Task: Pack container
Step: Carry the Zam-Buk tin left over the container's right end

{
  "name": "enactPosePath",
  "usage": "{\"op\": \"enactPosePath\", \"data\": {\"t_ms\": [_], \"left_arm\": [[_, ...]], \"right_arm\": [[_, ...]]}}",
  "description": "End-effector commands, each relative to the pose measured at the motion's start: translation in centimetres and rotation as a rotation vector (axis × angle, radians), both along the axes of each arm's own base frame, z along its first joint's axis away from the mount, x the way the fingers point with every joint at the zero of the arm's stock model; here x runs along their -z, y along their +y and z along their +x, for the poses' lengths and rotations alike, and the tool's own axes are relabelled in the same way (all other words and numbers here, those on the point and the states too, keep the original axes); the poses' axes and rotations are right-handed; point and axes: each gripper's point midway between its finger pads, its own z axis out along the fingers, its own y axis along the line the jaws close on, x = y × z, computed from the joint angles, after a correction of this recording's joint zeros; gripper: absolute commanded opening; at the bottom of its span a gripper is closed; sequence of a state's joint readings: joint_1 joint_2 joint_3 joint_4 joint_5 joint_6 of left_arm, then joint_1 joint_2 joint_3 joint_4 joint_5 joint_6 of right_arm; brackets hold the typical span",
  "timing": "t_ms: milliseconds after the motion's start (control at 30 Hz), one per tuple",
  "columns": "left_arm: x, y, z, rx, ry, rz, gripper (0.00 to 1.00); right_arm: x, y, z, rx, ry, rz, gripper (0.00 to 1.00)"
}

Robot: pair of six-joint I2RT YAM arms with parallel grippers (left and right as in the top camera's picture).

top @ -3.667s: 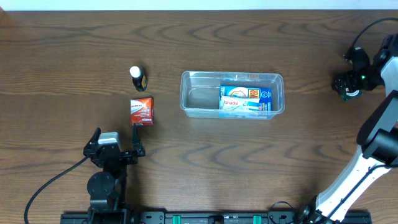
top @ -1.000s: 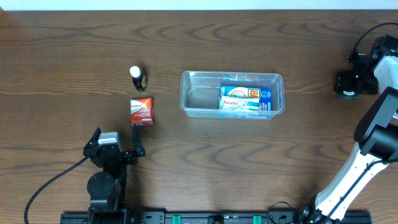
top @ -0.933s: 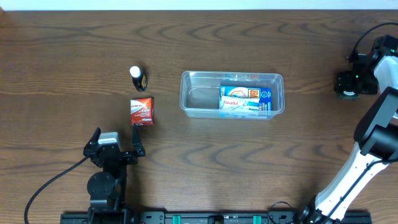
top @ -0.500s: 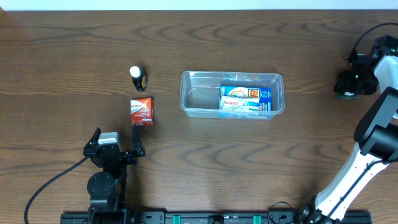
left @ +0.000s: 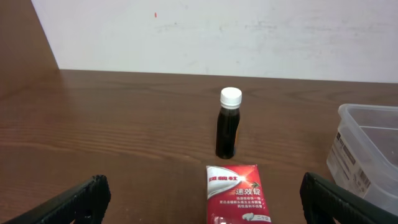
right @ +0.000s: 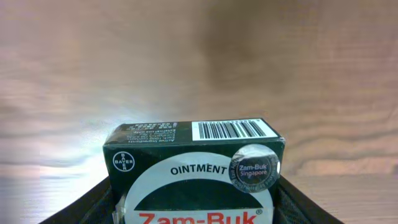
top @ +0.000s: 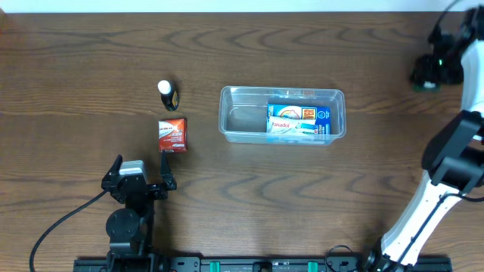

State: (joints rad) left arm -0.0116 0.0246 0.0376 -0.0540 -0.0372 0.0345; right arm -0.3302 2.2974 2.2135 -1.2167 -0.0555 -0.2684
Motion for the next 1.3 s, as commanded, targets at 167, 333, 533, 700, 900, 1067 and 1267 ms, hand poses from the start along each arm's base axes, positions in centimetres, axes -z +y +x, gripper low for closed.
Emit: {"op": "enactPosePath", "data": {"t_ms": [167, 333, 533, 700, 900, 1067, 1267], "left_arm": [[2.0, 0.3, 0.0, -0.016, 0.050, 0.017, 0.98], [2.0, 0.3, 0.0, -0.016, 0.050, 0.018, 0.98], [2.0, 0.3, 0.0, -0.017, 0.050, 0.017, 0.98], [2.0, 0.3, 0.0, -0.016, 0.050, 0.017, 0.98], [2.0, 0.3, 0.0, -0.017, 0.050, 0.017, 0.98], [2.0, 0.3, 0.0, -0.016, 0.050, 0.017, 0.98], [2.0, 0.3, 0.0, -0.016, 0.050, 0.018, 0.98]], "right_arm": [[-6.9, 11.6, 2.0, -0.024, -0.077, 0.123, 0.51], [-8.2, 17.6, 0.7, -0.069, -0.035, 0.151, 0.51], [-7.7, 24.5, -1.8, -0.085, 0.058, 0.182, 0.52], [-7.2, 28.4, -4.8, -0.106, 0.154, 0.171, 0.53], [-6.2, 29.3, -6.4, -0.114, 0.204, 0.087, 0.54], [-4.5, 28.6, -7.2, -0.106, 0.268, 0.040, 0.55], [-2.1, 26.3, -8.3, -0.070, 0.357, -0.019, 0.57]]}}
